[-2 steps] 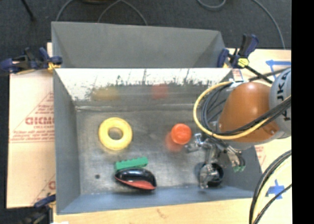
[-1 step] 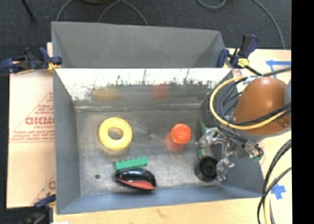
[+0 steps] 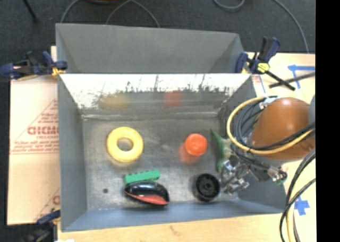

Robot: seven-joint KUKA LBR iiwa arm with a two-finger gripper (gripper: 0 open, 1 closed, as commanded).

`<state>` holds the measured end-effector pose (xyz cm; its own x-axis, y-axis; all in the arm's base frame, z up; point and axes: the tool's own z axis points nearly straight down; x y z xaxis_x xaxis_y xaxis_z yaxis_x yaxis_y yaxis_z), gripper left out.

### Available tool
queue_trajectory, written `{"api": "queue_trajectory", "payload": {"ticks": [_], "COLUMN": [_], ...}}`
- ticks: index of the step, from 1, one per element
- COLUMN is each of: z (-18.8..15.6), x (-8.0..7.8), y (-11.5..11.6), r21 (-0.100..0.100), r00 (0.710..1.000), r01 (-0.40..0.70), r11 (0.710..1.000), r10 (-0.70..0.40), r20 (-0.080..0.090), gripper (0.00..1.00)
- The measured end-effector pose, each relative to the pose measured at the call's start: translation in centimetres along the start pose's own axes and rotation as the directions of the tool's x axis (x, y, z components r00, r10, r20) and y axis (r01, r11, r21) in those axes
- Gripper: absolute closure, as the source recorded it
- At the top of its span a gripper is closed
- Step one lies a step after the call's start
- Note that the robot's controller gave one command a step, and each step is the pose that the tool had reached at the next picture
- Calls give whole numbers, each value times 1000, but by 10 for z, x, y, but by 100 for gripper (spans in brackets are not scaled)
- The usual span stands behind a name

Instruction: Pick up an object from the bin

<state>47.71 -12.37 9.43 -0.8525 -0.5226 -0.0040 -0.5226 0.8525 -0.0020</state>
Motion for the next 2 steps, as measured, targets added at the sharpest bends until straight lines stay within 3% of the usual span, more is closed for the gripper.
{"api": "queue_trajectory", "payload": {"ticks": [1, 2], "z": [2, -50], "x": [1, 8], "y": [7, -4], "r21": [-1, -6], "r00": [1000, 1000], "r01": [13, 15], "r11": [1000, 1000], "r10": [-13, -15], "r20": [0, -6], "gripper": [100, 100]}}
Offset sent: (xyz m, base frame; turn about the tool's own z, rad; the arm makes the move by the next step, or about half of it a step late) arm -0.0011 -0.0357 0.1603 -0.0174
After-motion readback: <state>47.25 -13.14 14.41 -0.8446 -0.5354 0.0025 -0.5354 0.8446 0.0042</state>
